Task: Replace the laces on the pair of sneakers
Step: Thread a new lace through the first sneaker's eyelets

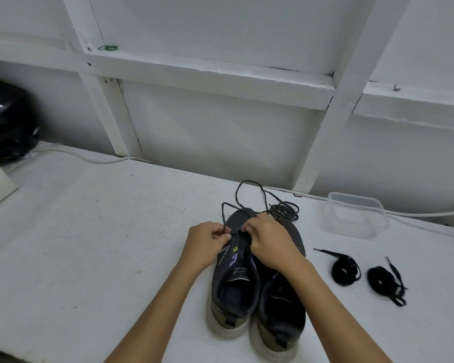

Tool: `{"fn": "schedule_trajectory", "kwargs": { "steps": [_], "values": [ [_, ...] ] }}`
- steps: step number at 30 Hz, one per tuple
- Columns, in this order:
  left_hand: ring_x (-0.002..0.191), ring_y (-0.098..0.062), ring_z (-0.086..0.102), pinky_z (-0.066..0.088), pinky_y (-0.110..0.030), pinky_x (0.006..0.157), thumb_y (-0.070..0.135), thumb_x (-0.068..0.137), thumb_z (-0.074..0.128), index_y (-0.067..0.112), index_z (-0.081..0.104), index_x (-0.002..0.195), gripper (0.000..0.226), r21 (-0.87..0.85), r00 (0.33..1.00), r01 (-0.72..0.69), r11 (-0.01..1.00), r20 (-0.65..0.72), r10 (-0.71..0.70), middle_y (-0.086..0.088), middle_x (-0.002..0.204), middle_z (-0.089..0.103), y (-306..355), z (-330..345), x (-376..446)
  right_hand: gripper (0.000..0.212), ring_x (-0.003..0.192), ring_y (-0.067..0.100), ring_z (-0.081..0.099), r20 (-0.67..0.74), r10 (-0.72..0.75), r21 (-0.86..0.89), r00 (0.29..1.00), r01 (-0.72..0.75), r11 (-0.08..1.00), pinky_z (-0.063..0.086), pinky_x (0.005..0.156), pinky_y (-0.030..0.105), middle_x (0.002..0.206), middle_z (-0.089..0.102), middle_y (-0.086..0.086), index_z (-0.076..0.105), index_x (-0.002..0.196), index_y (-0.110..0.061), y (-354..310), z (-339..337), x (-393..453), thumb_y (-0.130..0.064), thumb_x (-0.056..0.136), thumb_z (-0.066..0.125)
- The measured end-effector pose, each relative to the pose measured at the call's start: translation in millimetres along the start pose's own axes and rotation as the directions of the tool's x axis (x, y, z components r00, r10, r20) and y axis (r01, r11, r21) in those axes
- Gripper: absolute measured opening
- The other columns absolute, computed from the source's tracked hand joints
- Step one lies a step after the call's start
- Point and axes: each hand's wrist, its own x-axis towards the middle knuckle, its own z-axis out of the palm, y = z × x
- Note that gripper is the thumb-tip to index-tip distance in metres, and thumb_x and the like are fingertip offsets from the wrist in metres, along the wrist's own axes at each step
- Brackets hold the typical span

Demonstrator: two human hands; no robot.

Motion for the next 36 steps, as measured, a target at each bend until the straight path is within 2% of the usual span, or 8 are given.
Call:
{"fn": "schedule_trajectory", "kwargs": {
  "steps": [2, 5, 12, 16, 23, 26, 31, 36],
  "values": [
    [0.077, -0.007, 0.065, 0.046, -0.01, 0.069, 0.019, 0.09, 0.071, 0.022, 0.075, 0.095, 0.007, 0.075, 0.999, -0.05, 0.996, 0.006, 0.049, 0.013, 0.084, 0.069, 1, 2, 0, 0.027, 0.106, 0.021, 0.062, 0.057, 0.042, 0.01, 0.998, -0.043, 0.999, 0.049, 0.093, 0.034, 0.11, 0.07, 0.0, 0.074, 0.107, -0.021, -2, -4, 2, -0.021, 0.099, 0.049],
    [0.071, -0.005, 0.064, 0.047, -0.01, 0.063, 0.021, 0.094, 0.064, 0.022, 0.069, 0.092, 0.006, 0.099, 0.998, -0.056, 0.994, 0.0, 0.056, 0.01, 0.079, 0.069, 0, 3, -1, 0.026, 0.099, 0.016, 0.067, 0.09, 0.102, 0.043, 0.991, -0.106, 0.993, 0.054, 0.092, 0.035, 0.101, 0.076, -0.008, 0.078, 0.103, -0.028, -5, -9, 7, -0.027, 0.093, 0.054],
    [0.06, -0.009, 0.058, 0.044, -0.008, 0.058, 0.011, 0.087, 0.069, 0.018, 0.072, 0.084, 0.008, 0.127, 0.996, -0.092, 0.988, -0.01, 0.094, 0.001, 0.07, 0.068, 2, 0, -1, 0.022, 0.099, 0.01, 0.069, 0.162, 0.2, 0.134, 0.966, -0.223, 0.966, 0.055, 0.095, 0.034, 0.1, 0.076, -0.018, 0.081, 0.097, -0.036, -6, -8, 13, -0.025, 0.086, 0.065],
    [0.054, -0.002, 0.052, 0.041, -0.007, 0.055, 0.012, 0.087, 0.069, 0.014, 0.074, 0.086, 0.005, 0.195, 0.992, -0.125, 0.973, -0.01, 0.13, 0.009, 0.062, 0.06, 6, 1, 0, 0.021, 0.098, 0.008, 0.068, 0.148, 0.248, 0.129, 0.958, -0.267, 0.955, 0.057, 0.09, 0.033, 0.093, 0.074, -0.022, 0.079, 0.091, -0.043, -7, -7, 15, -0.027, 0.082, 0.068],
    [0.068, -0.011, 0.054, 0.041, -0.015, 0.062, 0.014, 0.089, 0.066, 0.012, 0.072, 0.088, 0.007, 0.3, 0.973, -0.231, 0.925, 0.065, 0.222, 0.004, 0.077, 0.063, 7, -5, 5, 0.016, 0.097, 0.007, 0.066, 0.13, 0.242, 0.137, 0.962, -0.259, 0.956, 0.056, 0.088, 0.033, 0.093, 0.074, -0.021, 0.078, 0.095, -0.047, -5, -2, 16, -0.046, 0.078, 0.079],
    [0.075, -0.013, 0.056, 0.044, -0.021, 0.067, 0.015, 0.092, 0.064, 0.011, 0.073, 0.095, 0.01, 0.346, 0.965, -0.261, 0.901, 0.128, 0.23, 0.002, 0.084, 0.065, 7, -7, 9, 0.013, 0.09, 0.007, 0.066, 0.117, 0.198, 0.139, 0.973, -0.213, 0.967, 0.054, 0.079, 0.03, 0.082, 0.073, -0.019, 0.078, 0.093, -0.047, -6, 3, 17, -0.046, 0.079, 0.079],
    [0.072, 0.003, 0.065, 0.045, -0.006, 0.064, 0.017, 0.095, 0.065, 0.021, 0.074, 0.091, 0.01, 0.109, 0.992, -0.099, 0.989, 0.087, 0.089, 0.008, 0.079, 0.072, -1, -13, 8, 0.013, 0.089, 0.005, 0.066, 0.104, 0.164, 0.146, 0.981, -0.178, 0.973, 0.054, 0.076, 0.029, 0.087, 0.075, -0.018, 0.077, 0.098, -0.048, -10, 8, 17, -0.043, 0.086, 0.072],
    [0.065, 0.003, 0.06, 0.043, -0.007, 0.063, 0.017, 0.096, 0.062, 0.021, 0.072, 0.091, 0.012, 0.025, 0.998, -0.015, 1.0, 0.064, 0.013, 0.007, 0.074, 0.068, -3, -10, 6, 0.017, 0.091, 0.011, 0.067, 0.031, 0.208, 0.104, 0.978, -0.21, 0.972, 0.051, 0.071, 0.025, 0.092, 0.076, -0.014, 0.08, 0.095, -0.041, -20, 17, 22, -0.034, 0.084, 0.068]
  ]
}}
